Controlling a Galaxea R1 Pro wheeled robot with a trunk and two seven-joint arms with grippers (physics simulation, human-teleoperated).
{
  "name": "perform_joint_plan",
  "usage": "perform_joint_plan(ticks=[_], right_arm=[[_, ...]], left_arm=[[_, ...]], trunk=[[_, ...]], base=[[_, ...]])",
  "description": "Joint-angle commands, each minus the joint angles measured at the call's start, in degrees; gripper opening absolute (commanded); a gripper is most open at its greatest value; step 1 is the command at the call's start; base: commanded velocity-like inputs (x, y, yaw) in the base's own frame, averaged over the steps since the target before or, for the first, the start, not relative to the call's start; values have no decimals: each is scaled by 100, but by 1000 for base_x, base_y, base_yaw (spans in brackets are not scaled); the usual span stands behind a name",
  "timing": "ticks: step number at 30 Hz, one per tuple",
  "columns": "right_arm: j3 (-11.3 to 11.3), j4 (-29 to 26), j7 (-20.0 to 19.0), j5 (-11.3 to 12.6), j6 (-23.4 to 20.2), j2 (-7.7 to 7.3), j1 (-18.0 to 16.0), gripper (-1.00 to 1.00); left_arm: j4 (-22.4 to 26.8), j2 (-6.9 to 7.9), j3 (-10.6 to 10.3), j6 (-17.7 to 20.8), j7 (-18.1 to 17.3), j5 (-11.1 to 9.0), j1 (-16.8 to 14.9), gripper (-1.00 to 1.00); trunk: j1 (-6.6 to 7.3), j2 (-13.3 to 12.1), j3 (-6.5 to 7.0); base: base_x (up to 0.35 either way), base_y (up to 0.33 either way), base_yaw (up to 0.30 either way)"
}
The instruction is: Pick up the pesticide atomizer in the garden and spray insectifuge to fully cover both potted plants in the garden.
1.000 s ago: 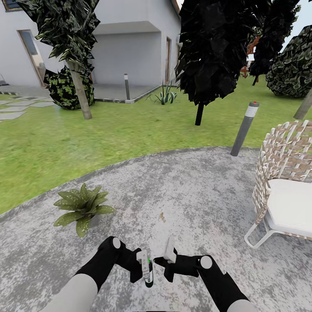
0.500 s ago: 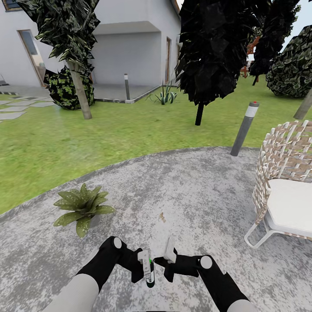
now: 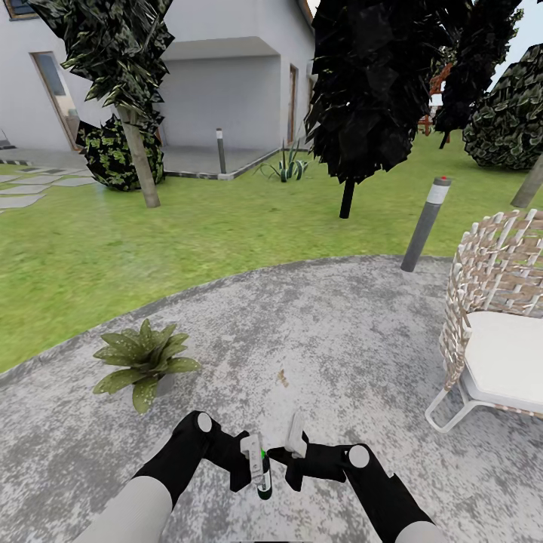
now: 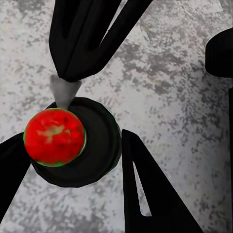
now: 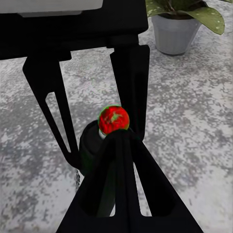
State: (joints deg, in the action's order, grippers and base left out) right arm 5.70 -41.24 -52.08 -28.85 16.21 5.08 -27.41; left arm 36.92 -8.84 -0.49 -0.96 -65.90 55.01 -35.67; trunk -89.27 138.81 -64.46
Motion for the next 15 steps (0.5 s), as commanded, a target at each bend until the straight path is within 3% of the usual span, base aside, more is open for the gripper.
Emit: perform_joint_plan(ticks=[1, 15], right_arm=[[-7, -7, -4, -50, 31, 2, -2, -100], [-7, -7, -4, -50, 31, 2, -2, -100]], left_arm=[[8, -3, 2, -10, -19, 28, -1, -100], [-13, 59, -12, -24, 16, 73, 43, -100]], trunk=[[1, 2, -5], [1, 2, -5]], base=[[0, 0, 0], [0, 0, 0]])
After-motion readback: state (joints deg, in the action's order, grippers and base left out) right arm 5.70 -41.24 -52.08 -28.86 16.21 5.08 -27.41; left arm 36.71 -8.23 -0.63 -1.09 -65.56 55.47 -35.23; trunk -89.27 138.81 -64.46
